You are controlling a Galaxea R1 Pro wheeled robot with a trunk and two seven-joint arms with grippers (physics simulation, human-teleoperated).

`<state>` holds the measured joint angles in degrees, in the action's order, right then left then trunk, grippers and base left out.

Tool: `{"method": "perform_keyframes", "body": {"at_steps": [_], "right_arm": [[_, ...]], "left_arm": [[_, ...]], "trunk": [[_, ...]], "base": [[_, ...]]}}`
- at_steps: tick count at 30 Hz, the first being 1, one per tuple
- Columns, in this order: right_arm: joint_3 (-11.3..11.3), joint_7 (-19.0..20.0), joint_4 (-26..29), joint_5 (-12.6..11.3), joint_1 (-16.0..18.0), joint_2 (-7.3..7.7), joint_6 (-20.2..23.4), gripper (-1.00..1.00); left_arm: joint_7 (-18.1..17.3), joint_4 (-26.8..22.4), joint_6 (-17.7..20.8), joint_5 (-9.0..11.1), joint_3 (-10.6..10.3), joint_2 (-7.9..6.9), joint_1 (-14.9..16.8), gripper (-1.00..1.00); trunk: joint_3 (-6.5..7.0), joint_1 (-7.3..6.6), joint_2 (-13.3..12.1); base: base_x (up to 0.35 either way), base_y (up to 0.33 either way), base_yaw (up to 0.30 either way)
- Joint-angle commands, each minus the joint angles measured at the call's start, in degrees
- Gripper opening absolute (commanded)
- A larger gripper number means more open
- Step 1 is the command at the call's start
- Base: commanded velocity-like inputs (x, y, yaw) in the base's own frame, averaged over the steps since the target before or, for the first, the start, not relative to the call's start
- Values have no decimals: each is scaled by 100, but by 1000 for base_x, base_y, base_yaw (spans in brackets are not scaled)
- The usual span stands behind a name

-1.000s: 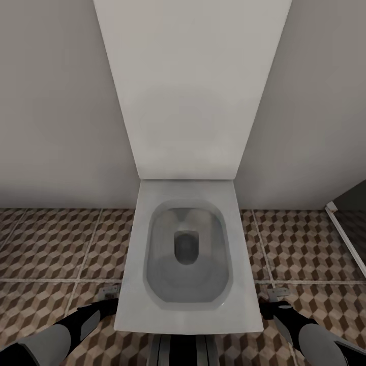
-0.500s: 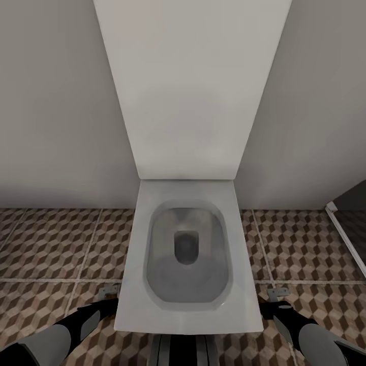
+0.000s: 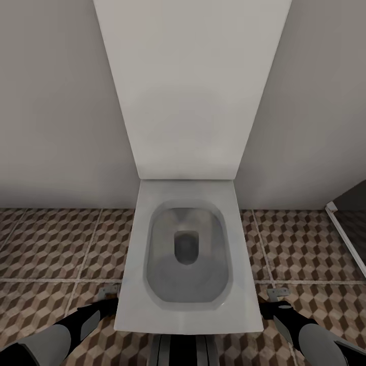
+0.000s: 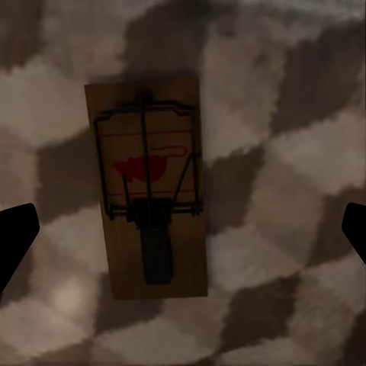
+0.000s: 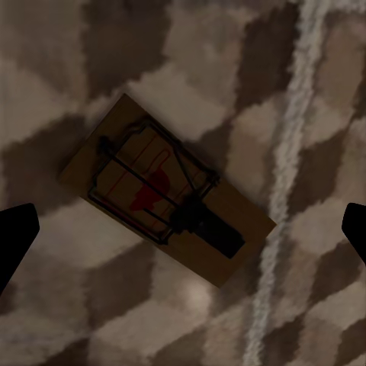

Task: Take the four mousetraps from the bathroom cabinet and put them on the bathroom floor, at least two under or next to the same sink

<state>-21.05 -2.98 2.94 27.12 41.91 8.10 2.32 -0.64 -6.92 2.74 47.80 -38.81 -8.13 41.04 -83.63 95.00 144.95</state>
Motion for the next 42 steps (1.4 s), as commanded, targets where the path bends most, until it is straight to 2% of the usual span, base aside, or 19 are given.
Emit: {"method": "perform_keyframes", "body": {"at_steps": [1, 13, 42], "right_arm": [[-43, -9, 5, 59, 2, -2, 24, 100], [-40, -9, 5, 65, 2, -2, 23, 100], [-41, -9, 5, 65, 2, -2, 23, 100]], "left_arm": [[-7, -8, -16, 43, -20, -4, 1, 100], [7, -2, -278, 71, 9, -10, 1, 100], [28, 2, -309, 79, 23, -13, 1, 100]], "trunk": [[-3, -1, 1], [-3, -1, 1], [-3, -1, 1]], "base": [[0, 0, 0], [0, 0, 0], [0, 0, 0]]}}
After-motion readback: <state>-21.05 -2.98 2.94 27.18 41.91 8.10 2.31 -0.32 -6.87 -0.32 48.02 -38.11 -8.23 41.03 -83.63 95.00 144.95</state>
